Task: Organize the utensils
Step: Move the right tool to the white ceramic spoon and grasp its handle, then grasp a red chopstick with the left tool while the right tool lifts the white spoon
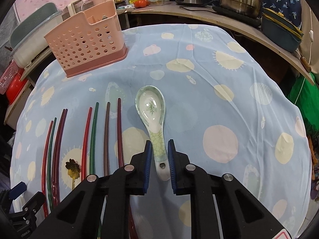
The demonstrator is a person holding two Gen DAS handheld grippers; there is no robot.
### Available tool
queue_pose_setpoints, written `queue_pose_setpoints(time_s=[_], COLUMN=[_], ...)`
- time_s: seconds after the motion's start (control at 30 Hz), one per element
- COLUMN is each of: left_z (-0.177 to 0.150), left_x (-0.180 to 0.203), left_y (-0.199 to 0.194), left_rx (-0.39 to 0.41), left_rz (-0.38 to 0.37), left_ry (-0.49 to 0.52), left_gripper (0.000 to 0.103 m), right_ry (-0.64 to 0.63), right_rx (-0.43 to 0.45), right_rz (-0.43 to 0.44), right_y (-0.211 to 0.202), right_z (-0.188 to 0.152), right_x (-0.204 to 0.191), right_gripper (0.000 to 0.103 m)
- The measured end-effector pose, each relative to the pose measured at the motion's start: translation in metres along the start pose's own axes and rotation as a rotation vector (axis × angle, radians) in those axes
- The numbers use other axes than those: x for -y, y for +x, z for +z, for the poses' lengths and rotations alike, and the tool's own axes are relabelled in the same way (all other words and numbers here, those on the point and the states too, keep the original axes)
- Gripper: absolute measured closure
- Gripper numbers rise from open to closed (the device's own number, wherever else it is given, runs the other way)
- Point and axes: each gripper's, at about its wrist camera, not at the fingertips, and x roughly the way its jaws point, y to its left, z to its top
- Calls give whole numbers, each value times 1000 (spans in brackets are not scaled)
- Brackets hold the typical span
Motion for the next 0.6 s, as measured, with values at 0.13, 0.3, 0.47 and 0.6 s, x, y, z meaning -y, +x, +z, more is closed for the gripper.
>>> queue_pose_setpoints(time_s=[0.13,0.3,0.47,0.6], left_z=[-3,-7,-14,-17], left_x=[1,-1,-3,-1], left_y=[-1,-2,0,0], left_rx=[-4,-9,-10,-1], left_rz=[-1,-10,-7,4], left_ry=[2,-10,-7,10], left_gripper=[29,37,42,44], right_ry=[-1,-6,-5,-2], right_rx=[7,5,2,2], right_rz=[14,18,14,11], right_y=[-6,-12,-16,-18], right_z=[-2,-6,-10,-14], right_x=[0,2,4,6], right_gripper=[91,91,91,91])
